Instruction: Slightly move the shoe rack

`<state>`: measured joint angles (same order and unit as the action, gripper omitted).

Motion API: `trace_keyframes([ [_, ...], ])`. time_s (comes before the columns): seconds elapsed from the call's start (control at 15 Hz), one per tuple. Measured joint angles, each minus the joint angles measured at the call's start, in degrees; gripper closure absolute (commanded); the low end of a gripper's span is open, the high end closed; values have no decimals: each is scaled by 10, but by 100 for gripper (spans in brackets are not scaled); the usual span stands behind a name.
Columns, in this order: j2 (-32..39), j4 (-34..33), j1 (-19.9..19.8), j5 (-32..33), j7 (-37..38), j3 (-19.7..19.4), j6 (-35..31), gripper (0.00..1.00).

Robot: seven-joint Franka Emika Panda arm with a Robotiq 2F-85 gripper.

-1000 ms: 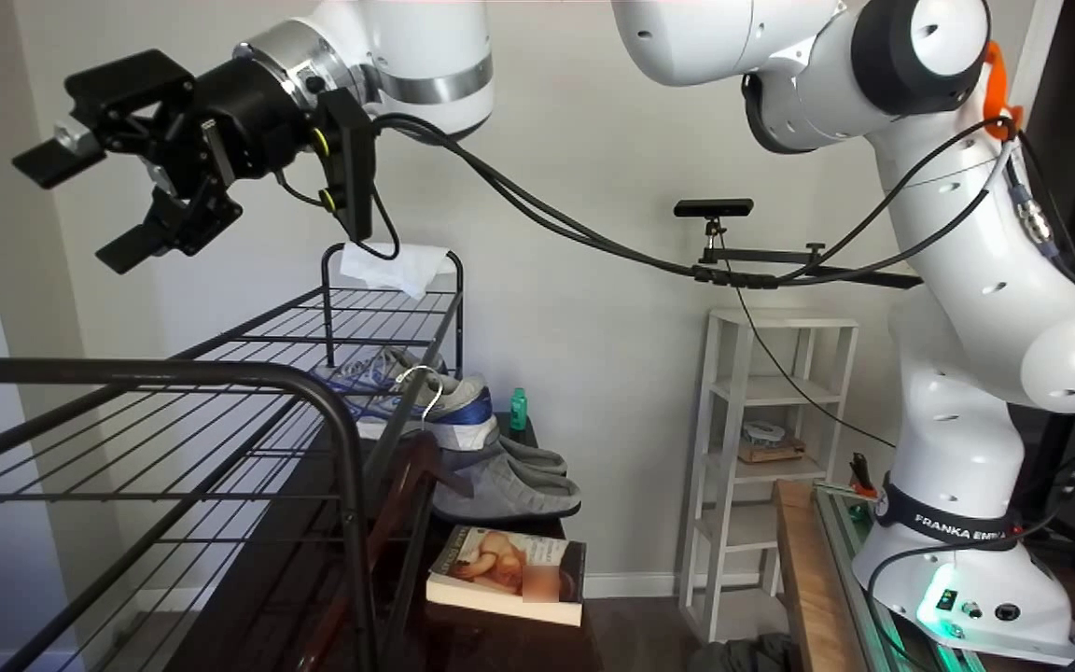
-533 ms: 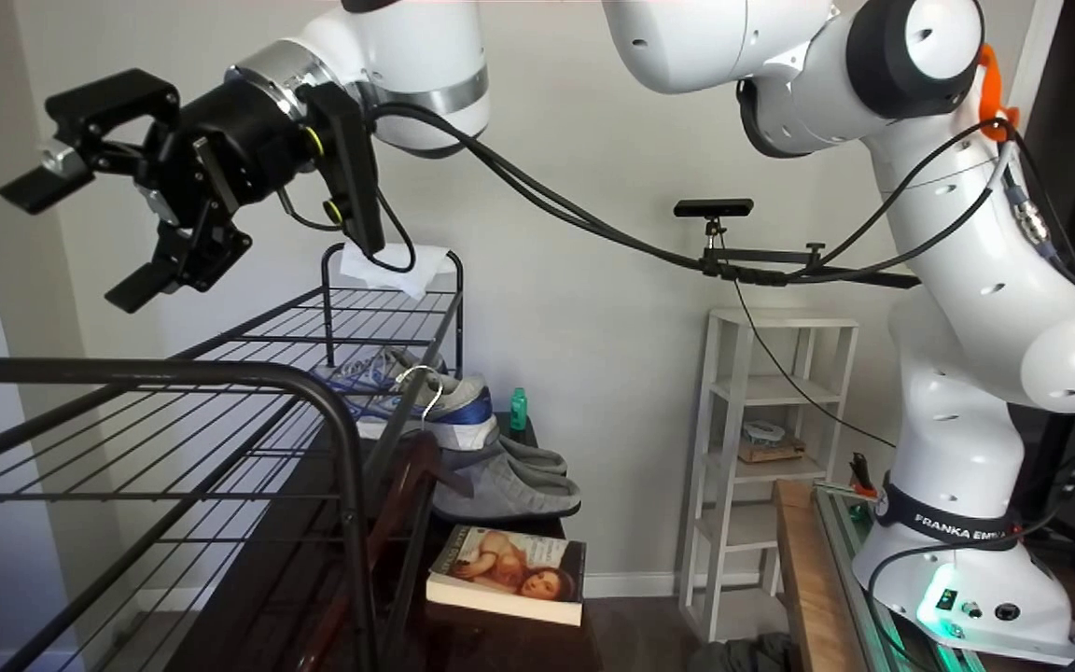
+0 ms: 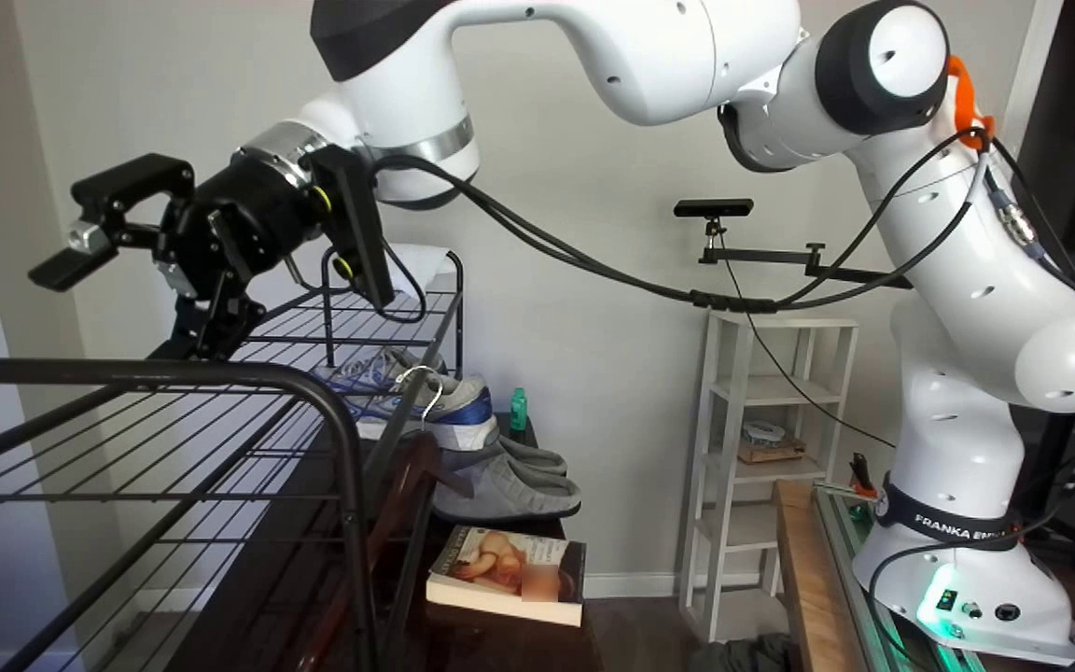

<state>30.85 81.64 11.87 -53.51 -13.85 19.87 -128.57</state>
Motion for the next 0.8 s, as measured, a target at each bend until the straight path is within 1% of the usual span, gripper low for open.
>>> trace_keyframes([
  [0.27,37,-10,-2,-46,-87,9,14,0],
  [0.47,54,-26,-1,-64,-132,14,34,0],
  [0.6,65,-42,0,-79,-152,21,46,0],
  [0.8,81,-61,7,-101,-158,26,53,0],
])
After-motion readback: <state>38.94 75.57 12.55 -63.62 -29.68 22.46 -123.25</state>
